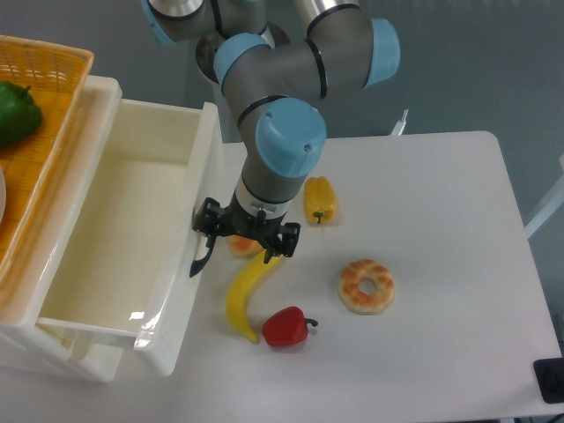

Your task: Slide the top white drawer open

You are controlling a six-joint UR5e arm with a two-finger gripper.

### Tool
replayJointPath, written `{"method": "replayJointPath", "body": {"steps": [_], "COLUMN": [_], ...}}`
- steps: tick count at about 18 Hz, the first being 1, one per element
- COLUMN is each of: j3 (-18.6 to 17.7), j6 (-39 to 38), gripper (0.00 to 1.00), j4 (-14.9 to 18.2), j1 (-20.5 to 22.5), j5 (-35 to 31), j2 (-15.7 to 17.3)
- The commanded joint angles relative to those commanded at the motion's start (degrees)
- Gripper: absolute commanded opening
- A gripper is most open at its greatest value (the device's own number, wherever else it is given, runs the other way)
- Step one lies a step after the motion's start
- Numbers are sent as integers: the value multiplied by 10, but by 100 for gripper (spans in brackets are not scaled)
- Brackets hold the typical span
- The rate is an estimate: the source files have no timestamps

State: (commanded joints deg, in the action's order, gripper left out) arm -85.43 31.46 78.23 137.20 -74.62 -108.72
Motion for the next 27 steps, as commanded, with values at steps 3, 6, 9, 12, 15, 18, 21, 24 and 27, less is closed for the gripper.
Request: {"method": "replayJointPath", "body": {"steps": [3, 6, 9, 12, 15, 18, 21, 24, 27], "j3": [1, 2, 2, 0, -3, -6, -6, -7, -8], "j6": [1, 11, 12, 11, 10, 9, 9, 8, 8], "gripper": [100, 100, 100, 100, 100, 100, 100, 100, 100], "j4": [-4, -4, -3, -2, 0, 3, 3, 4, 6], "j1": [5, 11, 18, 29, 36, 38, 39, 42, 47], "j5": [0, 1, 5, 39, 65, 66, 69, 78, 84], "j2": [-2, -4, -4, -3, 0, 1, 1, 1, 2]}}
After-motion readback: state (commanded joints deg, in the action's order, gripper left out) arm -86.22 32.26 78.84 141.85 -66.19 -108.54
